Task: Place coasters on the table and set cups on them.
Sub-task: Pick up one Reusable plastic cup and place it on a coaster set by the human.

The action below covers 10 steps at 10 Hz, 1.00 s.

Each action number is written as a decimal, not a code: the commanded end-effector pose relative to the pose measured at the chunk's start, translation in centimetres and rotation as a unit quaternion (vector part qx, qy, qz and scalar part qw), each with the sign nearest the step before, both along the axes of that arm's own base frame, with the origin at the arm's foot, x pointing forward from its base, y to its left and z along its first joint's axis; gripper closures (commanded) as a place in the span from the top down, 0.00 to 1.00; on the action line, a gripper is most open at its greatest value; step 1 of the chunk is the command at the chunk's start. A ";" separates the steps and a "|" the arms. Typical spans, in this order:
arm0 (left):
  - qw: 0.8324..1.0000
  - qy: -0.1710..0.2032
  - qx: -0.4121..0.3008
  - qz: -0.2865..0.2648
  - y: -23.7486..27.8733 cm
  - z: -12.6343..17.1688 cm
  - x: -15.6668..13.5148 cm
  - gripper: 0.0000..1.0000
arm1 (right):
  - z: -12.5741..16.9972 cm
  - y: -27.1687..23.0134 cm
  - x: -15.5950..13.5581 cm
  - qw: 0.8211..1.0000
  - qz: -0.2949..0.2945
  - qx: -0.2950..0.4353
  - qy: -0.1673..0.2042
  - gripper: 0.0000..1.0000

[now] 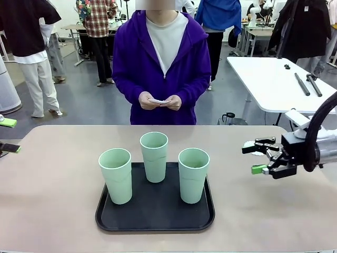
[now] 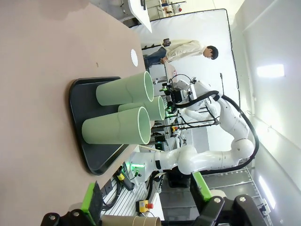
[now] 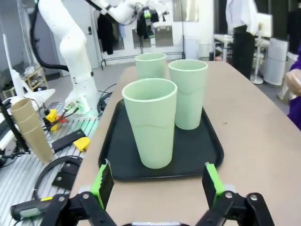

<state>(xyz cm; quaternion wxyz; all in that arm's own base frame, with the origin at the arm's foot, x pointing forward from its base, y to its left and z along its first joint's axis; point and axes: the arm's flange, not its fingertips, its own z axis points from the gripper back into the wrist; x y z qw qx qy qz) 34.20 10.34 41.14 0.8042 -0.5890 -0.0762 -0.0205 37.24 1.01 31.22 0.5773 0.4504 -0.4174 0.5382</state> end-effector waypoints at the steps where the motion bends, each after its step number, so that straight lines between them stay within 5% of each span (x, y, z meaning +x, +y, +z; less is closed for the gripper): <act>1: 1.000 -0.009 -0.008 0.000 0.0 0.1 0.1 1.00 | 1.2 -0.5 -0.4 1.000 0.007 0.001 0.002 1.00; 7: 1.000 -0.009 -0.008 0.000 0.0 0.1 0.1 1.00 | 0.8 -0.4 -0.1 1.000 -0.001 0.005 -0.007 1.00; 10: 1.000 -0.009 -0.008 0.000 0.0 0.1 0.1 1.00 | -1.9 2.8 0.2 0.998 0.036 0.042 -0.004 1.00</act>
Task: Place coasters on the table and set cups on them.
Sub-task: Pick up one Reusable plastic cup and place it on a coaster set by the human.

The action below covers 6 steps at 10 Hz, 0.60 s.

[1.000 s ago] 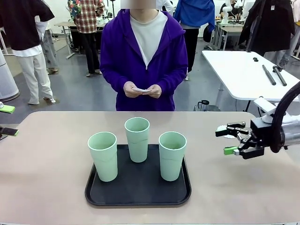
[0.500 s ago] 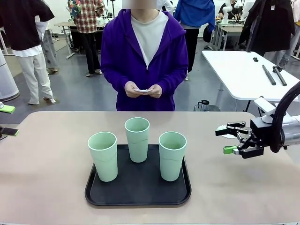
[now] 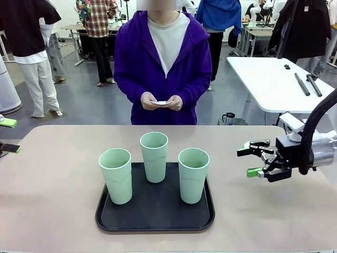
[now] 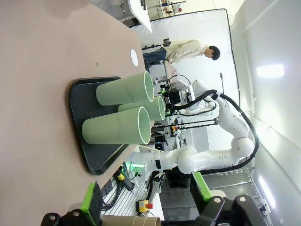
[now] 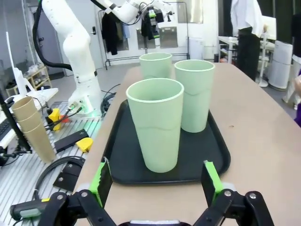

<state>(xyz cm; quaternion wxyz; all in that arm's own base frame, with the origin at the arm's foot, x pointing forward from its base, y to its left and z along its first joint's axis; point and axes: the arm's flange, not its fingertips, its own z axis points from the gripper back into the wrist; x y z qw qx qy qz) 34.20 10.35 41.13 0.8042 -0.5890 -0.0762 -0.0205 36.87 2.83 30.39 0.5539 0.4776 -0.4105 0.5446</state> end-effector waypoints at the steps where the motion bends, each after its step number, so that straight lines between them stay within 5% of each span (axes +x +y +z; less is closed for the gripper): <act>1: 1.000 -0.009 -0.008 0.000 0.0 0.1 0.1 1.00 | -2.0 1.8 0.5 1.000 0.003 0.020 -0.002 1.00; 6: 1.000 -0.009 -0.008 0.000 0.0 0.1 0.1 1.00 | -4.1 5.5 1.7 1.000 0.012 0.029 -0.002 1.00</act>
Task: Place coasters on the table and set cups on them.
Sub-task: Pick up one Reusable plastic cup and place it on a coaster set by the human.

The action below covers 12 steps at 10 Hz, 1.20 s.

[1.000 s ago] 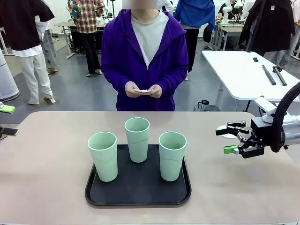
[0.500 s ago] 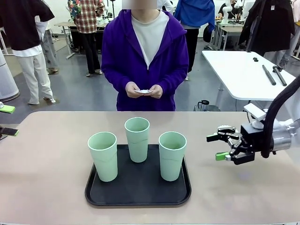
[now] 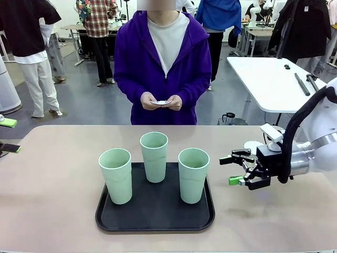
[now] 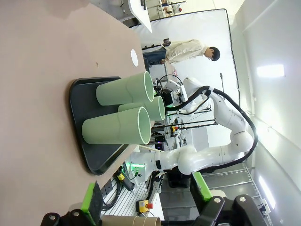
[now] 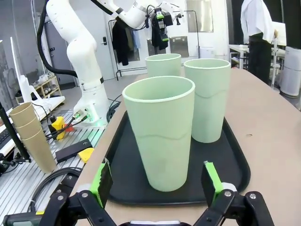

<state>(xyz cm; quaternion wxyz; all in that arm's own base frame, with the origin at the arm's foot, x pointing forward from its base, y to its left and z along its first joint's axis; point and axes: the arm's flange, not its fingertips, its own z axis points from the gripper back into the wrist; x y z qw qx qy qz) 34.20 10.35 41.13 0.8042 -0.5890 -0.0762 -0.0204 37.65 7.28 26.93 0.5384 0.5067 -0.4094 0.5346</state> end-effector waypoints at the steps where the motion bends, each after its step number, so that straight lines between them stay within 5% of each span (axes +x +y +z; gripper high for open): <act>1: 1.000 -0.009 -0.008 0.000 0.0 0.1 0.1 1.00 | -0.9 1.8 1.2 1.000 0.000 0.002 -0.016 1.00; 12: 1.000 -0.009 -0.008 0.000 0.0 0.1 0.1 1.00 | -3.1 6.9 3.0 0.997 0.067 0.020 0.020 1.00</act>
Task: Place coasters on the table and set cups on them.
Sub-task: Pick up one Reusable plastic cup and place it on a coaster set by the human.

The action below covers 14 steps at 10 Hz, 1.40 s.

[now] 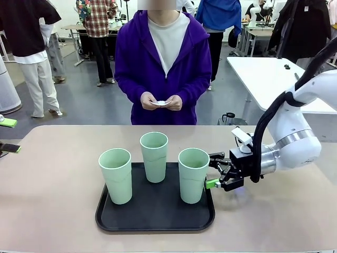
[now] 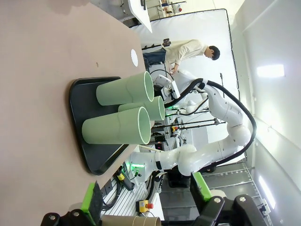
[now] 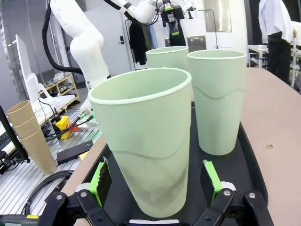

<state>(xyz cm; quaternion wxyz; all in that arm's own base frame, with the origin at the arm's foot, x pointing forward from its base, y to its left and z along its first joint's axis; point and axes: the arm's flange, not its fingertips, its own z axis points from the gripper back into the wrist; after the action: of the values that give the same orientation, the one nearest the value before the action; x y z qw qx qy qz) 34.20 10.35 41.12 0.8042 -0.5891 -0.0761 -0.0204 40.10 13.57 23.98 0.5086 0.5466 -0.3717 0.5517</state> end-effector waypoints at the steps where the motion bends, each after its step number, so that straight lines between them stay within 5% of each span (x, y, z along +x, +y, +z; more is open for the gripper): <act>1: 1.000 -0.009 -0.008 0.000 0.0 0.1 0.1 1.00 | -0.2 0.9 0.4 1.000 0.016 0.013 0.001 1.00; 14: 1.000 -0.009 -0.008 0.000 0.0 0.1 0.1 1.00 | -2.3 5.9 0.1 0.997 0.073 -0.003 0.007 1.00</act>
<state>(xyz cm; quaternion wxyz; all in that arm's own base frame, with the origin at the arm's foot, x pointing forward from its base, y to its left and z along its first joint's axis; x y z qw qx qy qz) 34.20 10.35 41.12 0.8042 -0.5891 -0.0761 -0.0204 39.97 18.85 22.13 0.4731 0.5801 -0.3341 0.5728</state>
